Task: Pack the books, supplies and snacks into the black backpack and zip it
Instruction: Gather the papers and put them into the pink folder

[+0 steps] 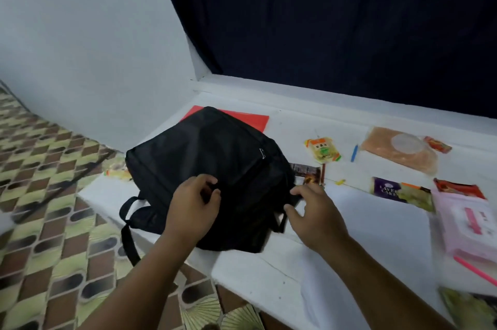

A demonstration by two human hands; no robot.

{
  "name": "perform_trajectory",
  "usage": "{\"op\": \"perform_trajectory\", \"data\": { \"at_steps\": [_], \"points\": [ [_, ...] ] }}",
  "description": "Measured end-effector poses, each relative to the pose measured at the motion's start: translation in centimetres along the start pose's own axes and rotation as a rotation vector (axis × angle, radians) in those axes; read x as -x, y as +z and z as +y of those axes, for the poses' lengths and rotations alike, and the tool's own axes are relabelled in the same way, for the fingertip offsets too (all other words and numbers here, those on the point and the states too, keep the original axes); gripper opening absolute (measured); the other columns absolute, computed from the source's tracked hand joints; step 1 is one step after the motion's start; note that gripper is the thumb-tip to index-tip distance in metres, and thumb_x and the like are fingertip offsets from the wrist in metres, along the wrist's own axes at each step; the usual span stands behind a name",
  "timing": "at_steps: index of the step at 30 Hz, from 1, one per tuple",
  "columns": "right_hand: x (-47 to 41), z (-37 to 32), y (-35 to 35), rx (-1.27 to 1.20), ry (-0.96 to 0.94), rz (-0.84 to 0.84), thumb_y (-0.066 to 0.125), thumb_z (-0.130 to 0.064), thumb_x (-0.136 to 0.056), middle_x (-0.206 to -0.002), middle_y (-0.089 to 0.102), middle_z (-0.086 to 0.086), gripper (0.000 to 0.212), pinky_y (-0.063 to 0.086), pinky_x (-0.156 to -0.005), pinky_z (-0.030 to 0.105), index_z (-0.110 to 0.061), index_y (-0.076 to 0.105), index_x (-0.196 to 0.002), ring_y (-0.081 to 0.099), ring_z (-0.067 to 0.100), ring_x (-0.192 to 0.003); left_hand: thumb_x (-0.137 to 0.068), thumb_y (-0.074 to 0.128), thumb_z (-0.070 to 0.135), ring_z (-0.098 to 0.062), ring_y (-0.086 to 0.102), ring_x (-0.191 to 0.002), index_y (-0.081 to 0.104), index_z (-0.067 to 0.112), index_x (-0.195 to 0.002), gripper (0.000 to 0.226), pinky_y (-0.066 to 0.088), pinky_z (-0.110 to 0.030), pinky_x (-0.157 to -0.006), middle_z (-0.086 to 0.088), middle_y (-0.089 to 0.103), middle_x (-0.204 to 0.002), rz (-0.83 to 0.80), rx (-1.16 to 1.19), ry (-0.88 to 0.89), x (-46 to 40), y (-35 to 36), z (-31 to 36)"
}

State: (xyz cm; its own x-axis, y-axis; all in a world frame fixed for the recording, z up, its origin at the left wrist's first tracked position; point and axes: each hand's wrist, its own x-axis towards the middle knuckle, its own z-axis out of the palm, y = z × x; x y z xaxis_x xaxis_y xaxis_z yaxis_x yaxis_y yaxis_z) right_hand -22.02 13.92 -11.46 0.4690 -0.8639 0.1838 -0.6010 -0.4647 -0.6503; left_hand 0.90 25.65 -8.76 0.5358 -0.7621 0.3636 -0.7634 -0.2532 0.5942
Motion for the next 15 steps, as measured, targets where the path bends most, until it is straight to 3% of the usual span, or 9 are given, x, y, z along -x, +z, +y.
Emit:
{"op": "perform_trajectory", "data": {
  "at_steps": [3, 6, 10, 13, 15],
  "points": [
    [-2.2, -2.7, 2.5, 0.010, -0.080, 0.012, 0.068, -0.031, -0.085, -0.111, 0.056, -0.003, 0.027, 0.054, -0.079, 0.039, -0.019, 0.064, -0.109, 0.058, 0.019, -0.099, -0.082, 0.075, 0.014, -0.020, 0.059, -0.090, 0.071, 0.018, -0.101, 0.019, 0.051, -0.035, -0.084, 0.006, 0.062, -0.093, 0.053, -0.030, -0.020, -2.3, -1.7, -3.8],
    [-4.4, -6.0, 4.9, 0.081, -0.133, 0.065, 0.065, -0.038, -0.080, -0.107, 0.059, -0.003, 0.029, 0.052, -0.081, 0.041, -0.020, 0.067, -0.104, 0.057, 0.023, -0.098, -0.082, 0.075, 0.016, -0.029, 0.052, -0.104, 0.071, 0.021, -0.103, 0.022, 0.043, -0.034, -0.089, 0.002, 0.062, -0.104, 0.077, -0.111, -0.005, -4.8, -3.3, -7.4],
    [-6.8, -11.2, 8.2, 0.099, -0.153, 0.056, 0.068, -0.044, -0.080, -0.113, 0.057, -0.008, 0.034, 0.046, -0.092, 0.039, -0.026, 0.066, -0.108, 0.055, 0.018, -0.108, -0.083, 0.076, 0.029, -0.034, 0.045, -0.118, 0.067, 0.026, -0.114, 0.033, 0.042, -0.045, -0.095, -0.003, 0.056, -0.119, 0.113, -0.174, -0.085, -8.4, -5.8, -12.2],
    [-7.7, -15.7, 11.0, 0.056, -0.195, -0.072, 0.062, -0.063, -0.076, -0.130, 0.047, -0.012, 0.057, 0.042, -0.102, 0.039, -0.032, 0.058, -0.123, 0.045, 0.013, -0.124, -0.083, 0.072, 0.049, -0.034, 0.047, -0.125, 0.056, 0.023, -0.131, 0.057, 0.043, -0.050, -0.103, -0.008, 0.052, -0.131, 0.038, -0.095, -0.319, -10.9, -7.1, -16.5],
    [-7.9, -18.3, 12.9, 0.153, -0.172, -0.231, 0.057, -0.080, -0.067, -0.150, 0.029, -0.011, 0.083, 0.031, -0.112, 0.044, -0.039, 0.042, -0.138, 0.026, 0.016, -0.141, -0.083, 0.069, 0.057, -0.025, 0.056, -0.117, 0.049, 0.021, -0.137, 0.068, 0.047, -0.041, -0.097, -0.003, 0.057, -0.127, -0.098, 0.104, -0.401, -11.9, -7.7, -18.3]
  ]
}}
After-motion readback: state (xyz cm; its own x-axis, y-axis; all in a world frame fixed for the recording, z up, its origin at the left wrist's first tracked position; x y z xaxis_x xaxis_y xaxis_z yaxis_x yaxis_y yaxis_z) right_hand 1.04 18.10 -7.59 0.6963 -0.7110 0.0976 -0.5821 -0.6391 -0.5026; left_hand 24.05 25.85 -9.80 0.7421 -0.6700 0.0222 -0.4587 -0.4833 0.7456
